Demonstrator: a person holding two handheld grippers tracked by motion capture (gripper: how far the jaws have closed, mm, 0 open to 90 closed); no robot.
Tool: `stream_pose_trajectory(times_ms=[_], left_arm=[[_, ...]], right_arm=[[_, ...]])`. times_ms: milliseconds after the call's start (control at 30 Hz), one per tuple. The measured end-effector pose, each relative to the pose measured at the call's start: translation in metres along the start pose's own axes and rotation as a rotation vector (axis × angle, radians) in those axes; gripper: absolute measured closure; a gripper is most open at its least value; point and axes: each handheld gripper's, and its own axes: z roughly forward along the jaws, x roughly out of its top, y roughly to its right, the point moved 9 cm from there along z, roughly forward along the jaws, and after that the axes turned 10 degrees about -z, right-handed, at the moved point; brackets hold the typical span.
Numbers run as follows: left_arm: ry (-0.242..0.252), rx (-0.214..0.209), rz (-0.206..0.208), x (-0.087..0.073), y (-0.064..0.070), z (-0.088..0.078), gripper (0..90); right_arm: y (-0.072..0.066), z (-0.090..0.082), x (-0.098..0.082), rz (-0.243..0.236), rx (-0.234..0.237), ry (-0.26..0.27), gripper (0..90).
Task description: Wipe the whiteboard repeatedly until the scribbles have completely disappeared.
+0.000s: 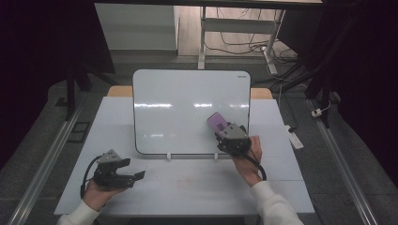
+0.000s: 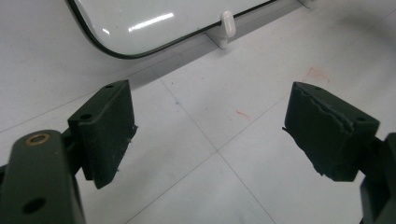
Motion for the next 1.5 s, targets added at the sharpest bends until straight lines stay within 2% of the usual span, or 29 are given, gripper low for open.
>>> stream_pose_trajectory(times_ms=[300,400,467,567,733,800,900,1100,1167,1233,1367,1433,1500], left_arm=[[-0.002,0.0,0.001,0.0,0.0,0.0,17.0],[-0.002,0.0,0.001,0.0,0.0,0.0,17.0],[-0.002,0.001,0.0,0.0,-0.001,0.0,17.0],[-0.002,0.001,0.0,0.0,-0.001,0.0,17.0],[-0.001,0.001,-0.002,0.0,-0.001,0.0,17.0],[0.002,0.002,-0.003,0.0,-0.002,-0.001,17.0],[-0.001,0.003,-0.002,0.0,-0.001,0.0,17.0],[-0.001,0.004,-0.001,0.0,-0.001,0.0,17.0],[0.001,0.001,-0.003,0.0,-0.001,-0.001,17.0],[0.001,0.003,-0.004,0.0,-0.002,-0.001,17.0],[-0.001,0.002,-0.002,0.0,-0.001,0.0,17.0],[0.001,0.002,0.0,0.0,-0.001,0.0,17.0],[0.0,0.002,0.001,0.0,0.0,0.0,17.0]], right_arm=[[0.063,0.003,0.012,0.149,-0.069,0.031,41.4],[0.077,0.006,0.02,0.166,-0.083,0.036,41.4],[0.081,0.007,0.025,0.166,-0.087,0.039,41.4],[0.073,0.009,0.03,0.153,-0.074,0.047,41.4],[0.031,0.009,0.027,0.021,-0.014,0.023,41.4],[0.024,0.007,0.021,-0.002,-0.007,0.02,41.5],[0.033,0.004,0.015,0.026,-0.017,0.012,41.4],[0.076,0.004,0.017,0.142,-0.069,0.033,41.4],[0.077,0.004,0.016,0.148,-0.078,0.035,41.4],[0.068,0.002,0.014,0.142,-0.071,0.037,41.4],[0.036,-0.001,0.001,0.068,-0.029,0.01,41.5],[0.023,-0.004,-0.005,0.05,-0.009,-0.007,41.5],[0.018,-0.005,-0.008,0.034,0.01,-0.022,41.4]])
